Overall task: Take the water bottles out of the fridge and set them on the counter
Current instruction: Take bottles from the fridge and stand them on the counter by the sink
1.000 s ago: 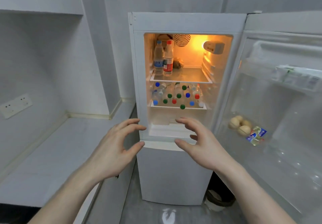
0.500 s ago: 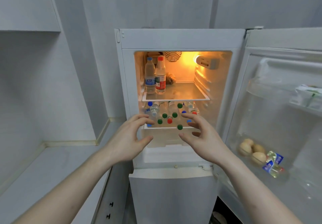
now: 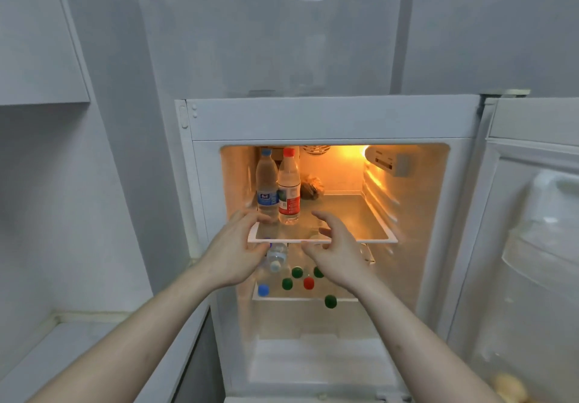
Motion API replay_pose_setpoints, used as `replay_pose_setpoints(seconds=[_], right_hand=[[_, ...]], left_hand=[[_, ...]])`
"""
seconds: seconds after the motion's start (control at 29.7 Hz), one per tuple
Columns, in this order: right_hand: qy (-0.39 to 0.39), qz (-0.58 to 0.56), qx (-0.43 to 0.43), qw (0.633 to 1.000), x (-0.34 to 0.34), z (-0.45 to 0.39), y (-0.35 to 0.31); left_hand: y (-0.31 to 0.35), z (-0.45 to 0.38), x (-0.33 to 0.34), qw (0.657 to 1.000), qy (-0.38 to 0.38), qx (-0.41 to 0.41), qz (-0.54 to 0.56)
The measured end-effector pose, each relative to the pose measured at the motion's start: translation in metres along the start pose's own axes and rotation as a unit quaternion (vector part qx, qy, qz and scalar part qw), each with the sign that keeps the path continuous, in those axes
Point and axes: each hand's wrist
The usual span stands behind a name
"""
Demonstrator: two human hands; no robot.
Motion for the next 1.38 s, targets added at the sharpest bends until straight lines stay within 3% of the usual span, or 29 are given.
replay_pose_setpoints(seconds=[0.51, 0.81, 1.18, 1.38], right_hand=[[0.016, -0.06, 0.04, 0.997, 0.084, -0.161, 0.05], [-0.003, -0.016, 0.041, 0.999, 0.099, -0.193, 0.077], [0.084, -0.006, 0.069, 0.994, 0.096, -0.185, 0.113], [0.085, -0.031, 0.083, 0.992, 0.095, -0.186, 0.114]], left_hand=[[-0.024, -0.074, 0.034, 0.998, 0.042, -0.03, -0.025], [-0.035, -0.116, 0.053, 0.997, 0.05, -0.062, -0.017], [-0.049, -0.195, 0.076, 0.978, 0.135, -0.156, -0.004], [-0.05, -0.223, 0.093, 0.966, 0.159, -0.204, 0.019]])
Point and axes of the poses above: each hand's wrist, its own z-axis away from the middle knuckle, its own x-axis out of the palm, y = z × x, and after that the axes turned 2 degrees about y, right-handed
